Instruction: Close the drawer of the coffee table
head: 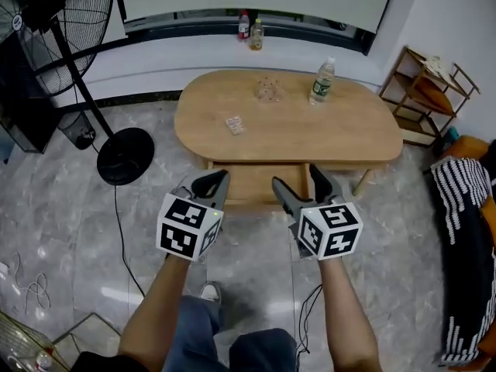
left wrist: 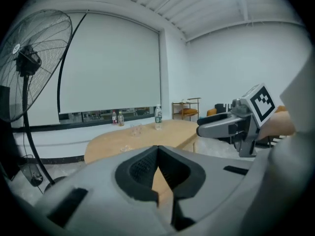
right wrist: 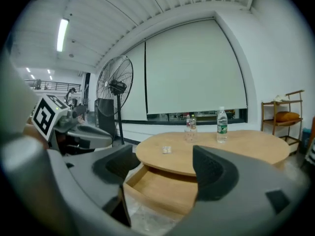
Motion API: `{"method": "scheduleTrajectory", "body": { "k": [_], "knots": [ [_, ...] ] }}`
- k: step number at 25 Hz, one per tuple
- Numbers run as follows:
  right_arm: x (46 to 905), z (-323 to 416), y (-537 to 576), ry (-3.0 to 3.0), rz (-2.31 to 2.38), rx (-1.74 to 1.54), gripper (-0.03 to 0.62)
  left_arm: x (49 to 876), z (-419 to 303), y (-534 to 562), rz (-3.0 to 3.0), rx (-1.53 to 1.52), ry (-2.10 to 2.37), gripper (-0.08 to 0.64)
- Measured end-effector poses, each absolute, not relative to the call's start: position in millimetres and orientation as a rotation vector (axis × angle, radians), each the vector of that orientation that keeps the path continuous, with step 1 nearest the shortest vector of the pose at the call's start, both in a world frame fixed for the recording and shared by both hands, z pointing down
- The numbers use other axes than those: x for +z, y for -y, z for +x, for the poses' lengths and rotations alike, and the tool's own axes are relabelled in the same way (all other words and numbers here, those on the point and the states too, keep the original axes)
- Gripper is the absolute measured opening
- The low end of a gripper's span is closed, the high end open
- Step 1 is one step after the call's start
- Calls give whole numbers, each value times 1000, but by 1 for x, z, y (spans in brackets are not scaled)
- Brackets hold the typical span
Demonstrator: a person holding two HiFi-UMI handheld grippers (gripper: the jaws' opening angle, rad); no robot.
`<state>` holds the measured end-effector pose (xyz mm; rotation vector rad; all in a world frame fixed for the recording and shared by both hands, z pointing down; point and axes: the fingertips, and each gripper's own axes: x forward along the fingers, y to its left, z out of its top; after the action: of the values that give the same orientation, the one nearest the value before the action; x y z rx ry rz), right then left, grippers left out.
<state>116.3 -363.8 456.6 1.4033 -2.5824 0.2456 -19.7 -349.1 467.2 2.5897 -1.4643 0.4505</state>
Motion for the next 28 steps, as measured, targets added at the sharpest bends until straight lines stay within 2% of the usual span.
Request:
{"method": "scheduleTrajectory", "body": {
  "k": [6,12,22,28],
  "knots": [
    [536,106,365,2617,1374,191,370,551,-13,354,2556,377,1505,2],
    [597,104,358,2651,1355,193,370,589,-24,348,2549,360,1635,2],
    [655,95,342,2682,1392,321,370,594,-38,338,2577,347,1723,2],
    [688,89,341,2725,1432,459,370,608,-22,335,2566,287,1646,2]
  ]
}}
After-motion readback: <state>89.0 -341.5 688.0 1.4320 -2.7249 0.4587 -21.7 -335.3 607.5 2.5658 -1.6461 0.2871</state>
